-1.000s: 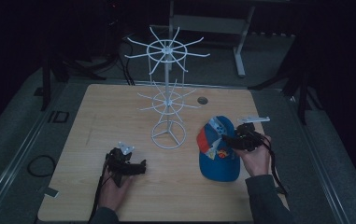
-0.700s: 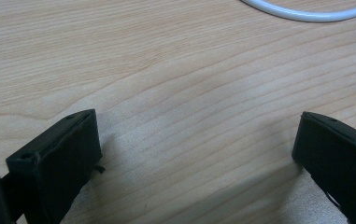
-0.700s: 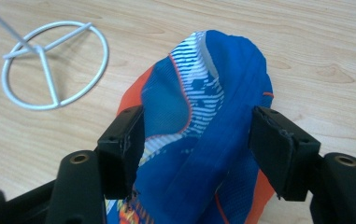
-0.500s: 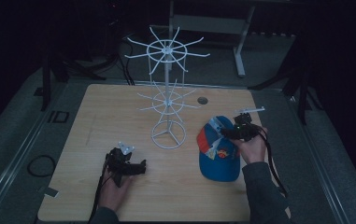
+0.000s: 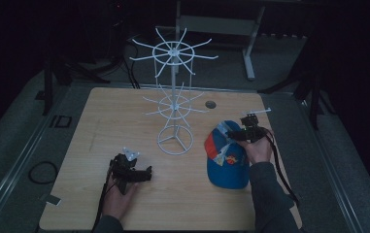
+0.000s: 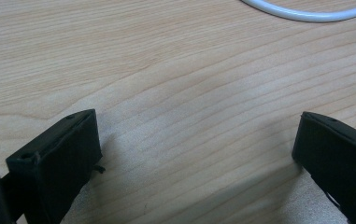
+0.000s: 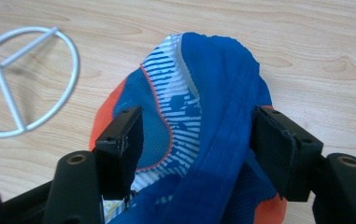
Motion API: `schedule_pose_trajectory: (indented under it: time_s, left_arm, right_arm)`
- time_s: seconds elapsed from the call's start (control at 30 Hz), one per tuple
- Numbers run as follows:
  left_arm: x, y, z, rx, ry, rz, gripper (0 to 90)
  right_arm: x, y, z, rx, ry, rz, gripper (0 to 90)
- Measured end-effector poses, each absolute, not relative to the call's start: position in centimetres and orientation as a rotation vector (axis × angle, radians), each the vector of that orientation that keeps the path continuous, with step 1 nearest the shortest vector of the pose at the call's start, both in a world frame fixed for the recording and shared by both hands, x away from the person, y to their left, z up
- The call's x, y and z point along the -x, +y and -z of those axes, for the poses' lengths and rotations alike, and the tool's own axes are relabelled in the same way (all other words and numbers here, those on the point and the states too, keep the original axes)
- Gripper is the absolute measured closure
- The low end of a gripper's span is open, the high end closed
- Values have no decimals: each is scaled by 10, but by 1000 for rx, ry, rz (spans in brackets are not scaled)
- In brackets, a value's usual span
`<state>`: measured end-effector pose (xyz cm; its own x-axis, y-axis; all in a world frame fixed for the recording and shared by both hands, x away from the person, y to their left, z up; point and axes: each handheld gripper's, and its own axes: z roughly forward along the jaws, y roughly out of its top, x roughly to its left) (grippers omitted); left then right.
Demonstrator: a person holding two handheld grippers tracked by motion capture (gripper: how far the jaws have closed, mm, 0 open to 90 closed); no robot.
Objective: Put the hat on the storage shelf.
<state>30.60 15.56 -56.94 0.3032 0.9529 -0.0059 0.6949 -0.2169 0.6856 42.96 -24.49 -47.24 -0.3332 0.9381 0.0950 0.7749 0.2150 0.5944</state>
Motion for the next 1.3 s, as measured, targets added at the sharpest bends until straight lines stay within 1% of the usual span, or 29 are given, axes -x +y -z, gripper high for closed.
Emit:
schedule_pose_trajectory:
  time_s: [0.1,0.27,0.43,0.63,0.73,0.9,0.97,1.03,1.3]
  left_arm:
    - [-306,156,569,-1990,1459,-573,14]
    - [-306,156,569,-1990,1459,-572,14]
    - [-306,156,569,-1990,1459,-572,14]
    - [-306,156,569,-1990,1459,-572,14]
    - [-306,156,569,-1990,1459,-572,14]
    - [-306,156,569,-1990,1460,-572,14]
    - [-306,156,569,-1990,1459,-572,14]
    - [-306,156,569,-1990,1459,-572,14]
    - [-306,156,569,-1991,1459,-572,14]
  right_arm:
    - [-434,-245,476,-1626,2212,-791,348]
    - [-442,-243,484,-1658,2225,-767,375]
    - [-449,-243,487,-1704,2233,-765,475]
    - [-455,-240,496,-1720,2284,-688,522]
    - [-457,-239,499,-1741,2293,-683,602]
    - [-458,-241,502,-1756,2311,-693,811]
    - [-457,-240,502,-1749,2321,-705,860]
    - [-455,-240,502,-1740,2327,-708,875]
    - [-445,-242,493,-1672,2334,-767,879]
